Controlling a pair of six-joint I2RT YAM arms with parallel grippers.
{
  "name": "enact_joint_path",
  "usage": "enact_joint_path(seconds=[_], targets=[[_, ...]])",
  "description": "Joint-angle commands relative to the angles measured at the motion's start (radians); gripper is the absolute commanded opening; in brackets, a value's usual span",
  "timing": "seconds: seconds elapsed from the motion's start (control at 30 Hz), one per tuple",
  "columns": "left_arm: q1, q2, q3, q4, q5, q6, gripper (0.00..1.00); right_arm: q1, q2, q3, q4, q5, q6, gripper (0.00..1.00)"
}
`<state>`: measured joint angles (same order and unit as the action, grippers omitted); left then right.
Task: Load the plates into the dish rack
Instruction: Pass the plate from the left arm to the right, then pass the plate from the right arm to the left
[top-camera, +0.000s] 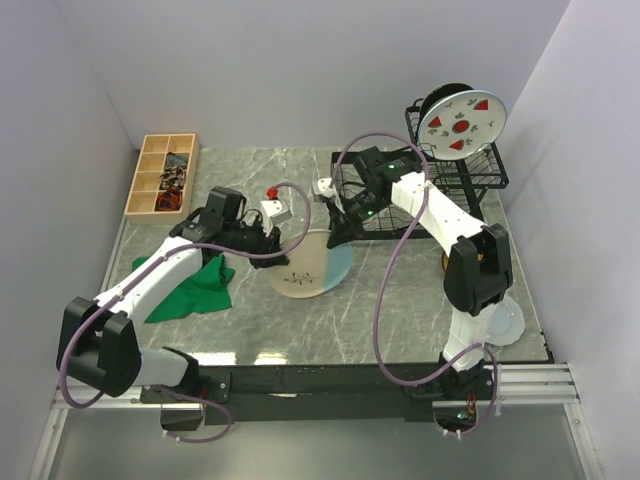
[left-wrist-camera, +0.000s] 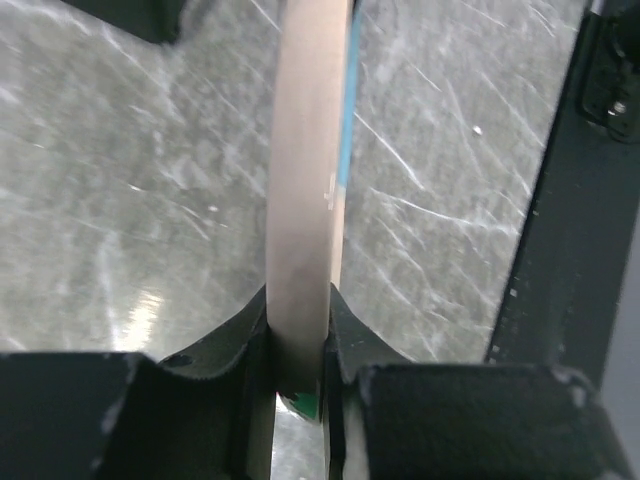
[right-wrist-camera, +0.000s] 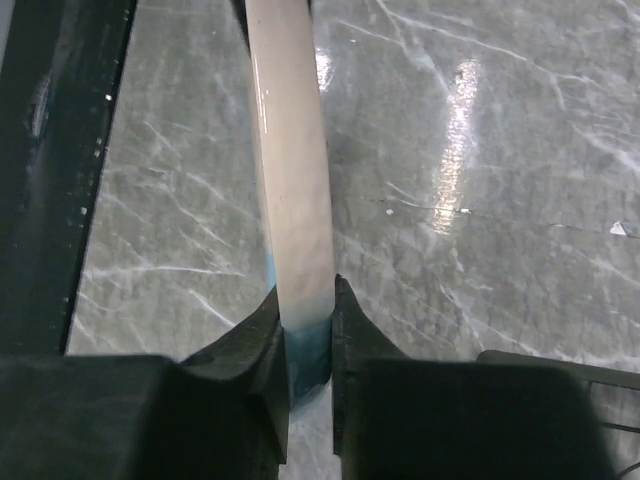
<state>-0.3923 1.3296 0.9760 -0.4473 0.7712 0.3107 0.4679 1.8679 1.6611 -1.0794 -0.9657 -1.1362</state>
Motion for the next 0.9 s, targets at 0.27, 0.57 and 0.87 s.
enact_joint_path(seconds=[0.27,0.57,0.87], targets=[[0.046,-0.206,-0.011,0.424,-0.165,-0.222,0.91,-0.015,-0.135,0.302,-0.226,0.199,-0.009,0.00],[0.147,-0.369,-0.063,0.503,-0.317,-0.283,1.00,-0.023,-0.225,0.592,-0.361,0.468,-0.005,0.00],[0.211,-0.363,-0.171,0.607,-0.360,-0.348,0.99,-0.026,-0.286,0.758,-0.219,0.697,0.024,0.00]])
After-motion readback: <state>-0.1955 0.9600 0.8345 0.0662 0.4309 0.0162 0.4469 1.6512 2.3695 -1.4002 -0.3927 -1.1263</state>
